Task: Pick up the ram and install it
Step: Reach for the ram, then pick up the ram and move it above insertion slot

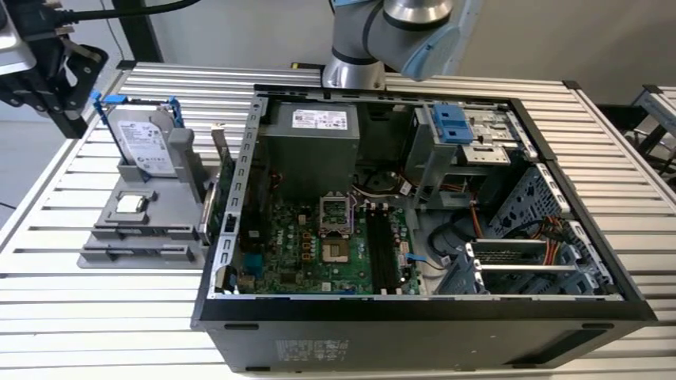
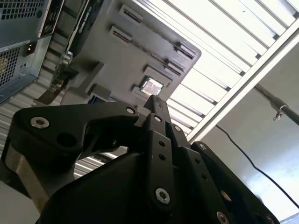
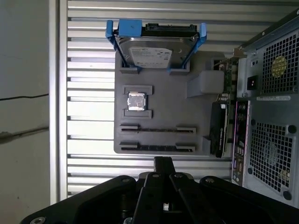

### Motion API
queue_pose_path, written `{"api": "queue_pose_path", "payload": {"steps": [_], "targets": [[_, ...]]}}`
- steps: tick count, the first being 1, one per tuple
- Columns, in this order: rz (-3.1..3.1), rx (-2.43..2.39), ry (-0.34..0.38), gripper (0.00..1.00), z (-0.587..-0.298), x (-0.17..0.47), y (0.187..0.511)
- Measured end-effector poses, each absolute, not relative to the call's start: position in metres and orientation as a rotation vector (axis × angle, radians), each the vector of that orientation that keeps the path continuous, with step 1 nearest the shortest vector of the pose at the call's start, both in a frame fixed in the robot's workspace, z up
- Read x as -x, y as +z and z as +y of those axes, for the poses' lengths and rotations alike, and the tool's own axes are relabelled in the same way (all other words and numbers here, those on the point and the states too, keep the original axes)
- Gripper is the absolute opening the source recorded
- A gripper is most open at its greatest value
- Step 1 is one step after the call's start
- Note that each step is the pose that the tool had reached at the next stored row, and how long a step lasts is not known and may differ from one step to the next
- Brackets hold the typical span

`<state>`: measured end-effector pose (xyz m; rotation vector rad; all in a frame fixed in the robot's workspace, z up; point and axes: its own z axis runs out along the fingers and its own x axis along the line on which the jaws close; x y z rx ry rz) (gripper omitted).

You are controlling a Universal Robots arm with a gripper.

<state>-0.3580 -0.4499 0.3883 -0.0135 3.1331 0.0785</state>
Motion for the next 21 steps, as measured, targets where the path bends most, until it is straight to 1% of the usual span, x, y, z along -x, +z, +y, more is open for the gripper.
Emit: {"api": "queue_pose_path", "payload": {"steps": [9,21], "targets": [[3.133,0.096,0.079,0.00,-0.4500,0.3582,0.3888],[3.109,0.441,0.080,0.00,-0.4500,0.3582,0.3890]]}}
